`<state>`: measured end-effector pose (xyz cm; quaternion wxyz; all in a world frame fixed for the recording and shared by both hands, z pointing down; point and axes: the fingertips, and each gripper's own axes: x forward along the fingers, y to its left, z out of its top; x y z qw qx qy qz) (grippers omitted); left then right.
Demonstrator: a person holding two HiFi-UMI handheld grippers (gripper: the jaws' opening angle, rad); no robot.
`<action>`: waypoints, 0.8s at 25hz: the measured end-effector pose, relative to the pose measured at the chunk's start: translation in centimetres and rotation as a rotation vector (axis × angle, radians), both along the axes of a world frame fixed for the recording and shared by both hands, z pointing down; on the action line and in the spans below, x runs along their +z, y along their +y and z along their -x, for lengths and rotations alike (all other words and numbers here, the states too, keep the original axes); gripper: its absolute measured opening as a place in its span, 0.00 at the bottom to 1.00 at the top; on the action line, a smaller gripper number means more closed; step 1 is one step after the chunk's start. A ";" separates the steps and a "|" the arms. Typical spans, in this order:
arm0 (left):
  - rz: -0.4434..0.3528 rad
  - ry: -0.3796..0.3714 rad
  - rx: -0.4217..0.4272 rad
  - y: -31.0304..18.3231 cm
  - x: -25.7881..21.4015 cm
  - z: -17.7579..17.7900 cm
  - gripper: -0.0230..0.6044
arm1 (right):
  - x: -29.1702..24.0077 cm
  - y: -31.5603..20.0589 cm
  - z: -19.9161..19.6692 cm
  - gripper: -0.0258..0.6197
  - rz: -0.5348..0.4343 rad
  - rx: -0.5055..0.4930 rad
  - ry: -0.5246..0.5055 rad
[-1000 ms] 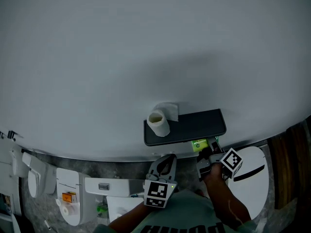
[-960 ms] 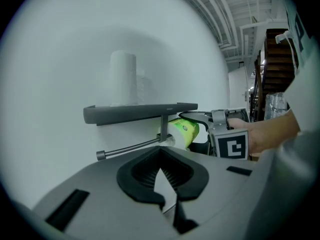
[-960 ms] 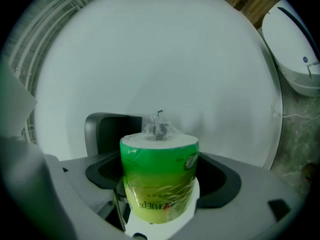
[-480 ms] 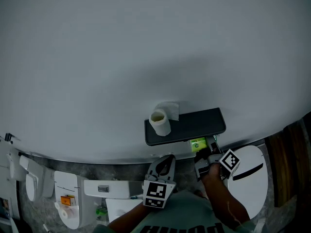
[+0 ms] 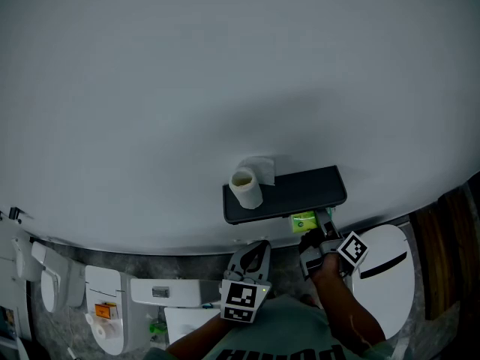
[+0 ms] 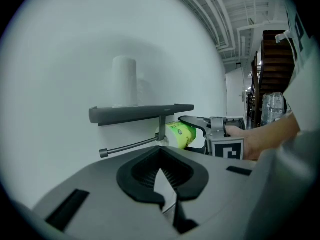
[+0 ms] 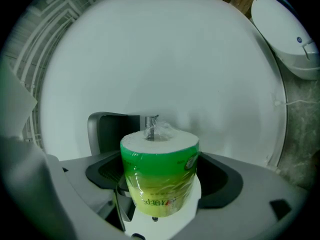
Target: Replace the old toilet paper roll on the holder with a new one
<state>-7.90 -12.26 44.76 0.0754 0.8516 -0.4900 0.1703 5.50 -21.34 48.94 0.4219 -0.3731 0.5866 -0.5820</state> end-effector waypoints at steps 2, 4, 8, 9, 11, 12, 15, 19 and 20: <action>-0.001 0.000 0.001 0.1 0.0 -0.1 0.04 | 0.0 0.2 0.0 0.73 -0.003 -0.008 -0.008; -0.002 -0.001 0.002 0.2 -0.1 -0.2 0.04 | 0.2 0.5 0.1 0.73 -0.001 -0.018 -0.016; -0.003 0.000 0.009 0.3 -0.1 -0.6 0.04 | 0.7 1.5 0.3 0.73 0.002 -0.041 -0.017; -0.004 0.002 0.010 0.3 -0.2 -0.7 0.04 | 0.8 1.9 0.3 0.73 0.004 -0.045 -0.015; -0.005 0.006 0.014 0.4 -0.2 -0.9 0.04 | 0.9 2.6 0.2 0.73 0.007 -0.052 -0.003; -0.005 0.008 0.015 0.5 -0.2 -1.1 0.04 | 0.9 3.0 0.0 0.73 0.007 -0.055 0.005; -0.003 0.015 0.023 0.8 -0.1 -1.6 0.04 | 0.6 4.1 -0.6 0.72 -0.003 -0.057 0.032; -0.002 0.027 0.034 1.1 0.0 -2.3 0.04 | -0.3 5.4 -1.6 0.67 -0.025 -0.055 0.078; -0.002 0.030 0.036 1.2 0.0 -2.5 0.04 | -0.7 5.8 -1.9 0.64 -0.033 -0.054 0.099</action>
